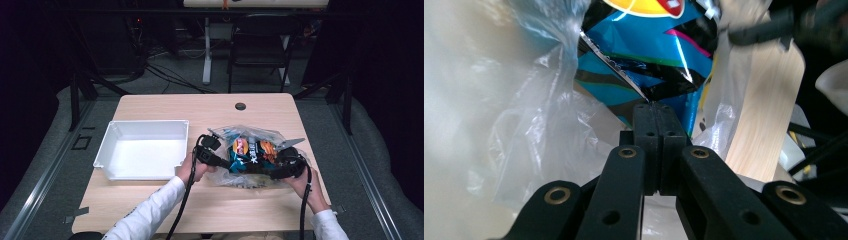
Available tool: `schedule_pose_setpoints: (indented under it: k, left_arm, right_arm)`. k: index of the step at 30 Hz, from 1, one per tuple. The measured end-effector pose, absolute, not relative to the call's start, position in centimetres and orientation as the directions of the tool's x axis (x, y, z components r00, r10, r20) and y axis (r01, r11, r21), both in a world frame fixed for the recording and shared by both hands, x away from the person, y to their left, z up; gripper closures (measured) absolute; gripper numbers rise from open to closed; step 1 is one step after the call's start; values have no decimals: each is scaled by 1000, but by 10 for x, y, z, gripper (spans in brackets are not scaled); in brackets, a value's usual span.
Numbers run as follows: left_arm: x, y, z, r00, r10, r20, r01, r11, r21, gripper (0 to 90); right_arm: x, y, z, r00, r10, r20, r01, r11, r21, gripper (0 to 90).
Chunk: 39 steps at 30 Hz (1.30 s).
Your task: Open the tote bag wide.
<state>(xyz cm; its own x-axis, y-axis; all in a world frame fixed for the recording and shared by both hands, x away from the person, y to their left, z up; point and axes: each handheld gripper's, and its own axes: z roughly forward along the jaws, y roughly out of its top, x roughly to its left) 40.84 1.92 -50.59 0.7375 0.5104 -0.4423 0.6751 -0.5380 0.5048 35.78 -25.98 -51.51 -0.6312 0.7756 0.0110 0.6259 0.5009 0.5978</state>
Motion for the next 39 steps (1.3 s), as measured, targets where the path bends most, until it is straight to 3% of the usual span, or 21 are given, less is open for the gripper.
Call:
schedule_pose_setpoints:
  k: [2,3,7,10,14,18,21,29,30,31,35,39]
  left_arm:
    - [409,17,-499,738,503,-450,674,-523,521,900]
    - [409,16,-496,741,500,-449,671,-524,525,900]
    - [407,9,-494,757,486,-436,653,-537,535,900]
    - [406,5,-497,754,486,-442,657,-535,532,900]
    - [407,2,-506,734,480,-482,680,-522,516,900]
    - [408,-1,-512,716,472,-515,698,-508,505,900]
    - [408,-2,-513,717,472,-512,696,-516,499,900]
    - [411,4,-516,707,484,-516,707,-504,496,900]
    - [412,6,-517,706,484,-517,708,-500,498,900]
    - [412,7,-517,701,484,-524,713,-491,501,900]
    - [409,7,-517,723,495,-482,691,-504,519,898]
    - [403,9,-512,741,530,-412,667,-512,541,712]
  right_arm:
    - [356,-251,-515,-696,716,53,550,484,681,305]
    - [351,-245,-506,-673,738,-43,555,543,630,308]
    - [344,-213,-495,-724,676,-139,440,608,661,352]
    - [347,-195,-499,-739,649,-183,413,650,638,356]
    - [345,-184,-502,-771,608,-190,369,669,645,258]
    - [342,-172,-513,-795,559,-235,335,728,598,227]
    - [338,-166,-520,-779,550,-300,308,753,581,301]
    - [333,-167,-520,-792,534,-298,278,748,602,700]
    - [335,-168,-520,-797,531,-289,284,750,598,801]
    - [335,-170,-520,-800,527,-285,286,753,592,841]
    - [338,-172,-520,-801,538,-263,299,740,602,855]
    - [339,-177,-513,-799,552,-238,311,719,621,858]
